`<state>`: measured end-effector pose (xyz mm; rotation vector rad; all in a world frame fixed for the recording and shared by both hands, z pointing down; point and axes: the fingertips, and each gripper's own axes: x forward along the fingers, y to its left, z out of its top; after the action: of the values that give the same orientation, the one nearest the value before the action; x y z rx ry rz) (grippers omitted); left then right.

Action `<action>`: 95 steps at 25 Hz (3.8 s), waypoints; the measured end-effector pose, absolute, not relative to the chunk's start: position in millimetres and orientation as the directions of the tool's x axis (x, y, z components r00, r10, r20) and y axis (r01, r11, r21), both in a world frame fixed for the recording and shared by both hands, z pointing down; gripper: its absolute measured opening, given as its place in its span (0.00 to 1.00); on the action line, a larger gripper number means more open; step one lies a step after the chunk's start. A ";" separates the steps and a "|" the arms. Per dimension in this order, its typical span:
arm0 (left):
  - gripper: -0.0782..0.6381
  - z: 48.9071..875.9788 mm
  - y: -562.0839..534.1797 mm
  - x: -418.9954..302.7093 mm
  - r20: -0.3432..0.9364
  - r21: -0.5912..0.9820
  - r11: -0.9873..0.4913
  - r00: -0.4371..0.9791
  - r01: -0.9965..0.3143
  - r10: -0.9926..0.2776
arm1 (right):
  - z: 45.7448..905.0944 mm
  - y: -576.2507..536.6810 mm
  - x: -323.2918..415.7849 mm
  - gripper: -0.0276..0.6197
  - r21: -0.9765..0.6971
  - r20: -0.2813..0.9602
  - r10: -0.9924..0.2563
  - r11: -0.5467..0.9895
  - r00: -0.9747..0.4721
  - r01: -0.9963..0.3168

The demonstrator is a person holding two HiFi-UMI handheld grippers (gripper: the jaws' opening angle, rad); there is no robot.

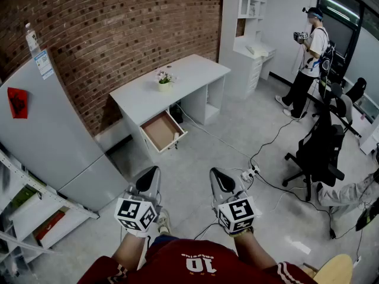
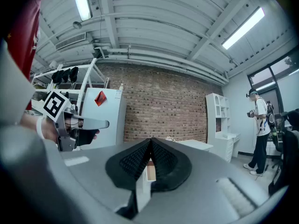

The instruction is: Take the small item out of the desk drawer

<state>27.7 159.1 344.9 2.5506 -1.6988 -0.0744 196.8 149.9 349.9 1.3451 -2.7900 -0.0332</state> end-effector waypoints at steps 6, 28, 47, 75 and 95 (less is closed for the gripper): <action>0.11 348.6 161.5 21.7 0.015 0.075 -0.369 0.371 -0.927 -0.929 | 360.7 153.2 191.3 0.03 0.054 0.057 -0.774 0.633 -0.630 -0.773; 0.11 351.2 157.4 5.7 0.011 0.072 -0.352 0.354 -0.933 -0.935 | 353.9 153.3 173.7 0.03 -0.018 0.008 -0.744 0.668 -0.669 -0.744; 0.11 357.7 122.9 -34.2 0.037 0.078 -0.348 0.351 -0.934 -0.936 | 355.2 117.5 132.2 0.03 -0.032 0.039 -0.725 0.687 -0.687 -0.726; 0.11 342.5 -61.1 -138.0 0.045 0.060 -0.450 0.453 -0.891 -0.890 | 327.8 -55.8 11.4 0.03 -0.057 0.003 -0.760 0.649 -0.650 -0.759; 0.11 360.5 -125.8 -207.2 0.024 0.130 -0.539 0.546 -0.832 -0.837 | 314.9 -113.2 -61.0 0.03 -0.041 0.023 -0.804 0.593 -0.594 -0.804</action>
<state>-207.2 -125.8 360.5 2.6499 -1.4381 -0.0627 -61.0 -113.2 314.9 1.4141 -2.8019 0.0731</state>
